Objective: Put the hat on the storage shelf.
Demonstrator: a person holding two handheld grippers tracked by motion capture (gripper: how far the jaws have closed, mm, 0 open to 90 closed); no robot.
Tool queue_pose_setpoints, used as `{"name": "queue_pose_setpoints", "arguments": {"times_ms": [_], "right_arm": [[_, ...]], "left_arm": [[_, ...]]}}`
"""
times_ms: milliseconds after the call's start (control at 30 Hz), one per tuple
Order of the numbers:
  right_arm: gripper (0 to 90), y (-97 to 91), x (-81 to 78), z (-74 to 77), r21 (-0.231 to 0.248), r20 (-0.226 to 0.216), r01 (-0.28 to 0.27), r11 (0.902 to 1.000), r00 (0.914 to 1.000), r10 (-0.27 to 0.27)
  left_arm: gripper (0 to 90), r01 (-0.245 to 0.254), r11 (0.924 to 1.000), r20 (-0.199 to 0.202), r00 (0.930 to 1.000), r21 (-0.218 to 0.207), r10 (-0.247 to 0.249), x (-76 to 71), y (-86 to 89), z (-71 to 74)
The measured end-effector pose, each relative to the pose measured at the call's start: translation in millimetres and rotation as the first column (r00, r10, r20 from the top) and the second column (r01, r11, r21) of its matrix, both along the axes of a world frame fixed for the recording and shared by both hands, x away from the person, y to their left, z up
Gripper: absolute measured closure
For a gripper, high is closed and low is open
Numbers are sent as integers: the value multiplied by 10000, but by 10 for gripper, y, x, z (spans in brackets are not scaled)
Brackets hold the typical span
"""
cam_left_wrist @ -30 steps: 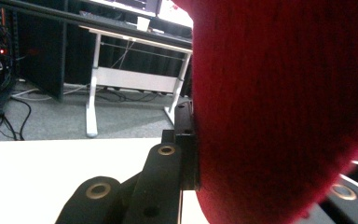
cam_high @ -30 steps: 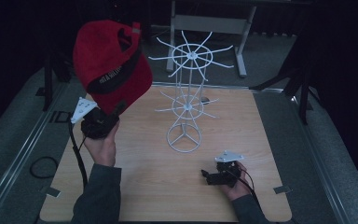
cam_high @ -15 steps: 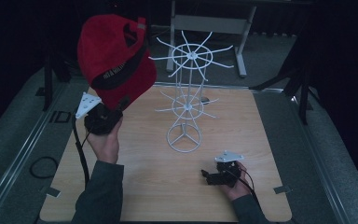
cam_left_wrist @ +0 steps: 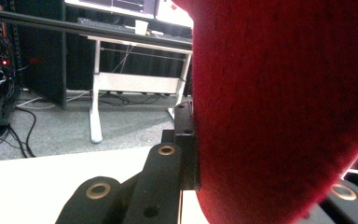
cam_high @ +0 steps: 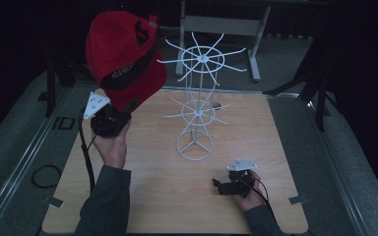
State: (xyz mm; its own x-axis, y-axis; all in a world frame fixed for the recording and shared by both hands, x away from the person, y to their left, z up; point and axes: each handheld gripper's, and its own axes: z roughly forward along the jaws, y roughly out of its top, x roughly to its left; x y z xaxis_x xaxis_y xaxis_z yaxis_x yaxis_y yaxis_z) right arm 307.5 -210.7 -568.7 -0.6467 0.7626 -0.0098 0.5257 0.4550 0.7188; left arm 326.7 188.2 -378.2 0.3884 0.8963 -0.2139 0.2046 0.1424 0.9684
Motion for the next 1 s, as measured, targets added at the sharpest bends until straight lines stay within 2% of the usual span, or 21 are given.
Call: {"name": "queue_pose_setpoints", "arguments": {"times_ms": [367,1000], "right_arm": [[127,0,0,0,0,2,1,10000,10000,-1],[127,1,0,-1,8,0,4,10000,10000,-4]], "left_arm": [[856,38,10000,-114,9999,-22,-38,87,-27,-9],[856,-119,9998,-25,9999,184,120,206,-105,51]]}}
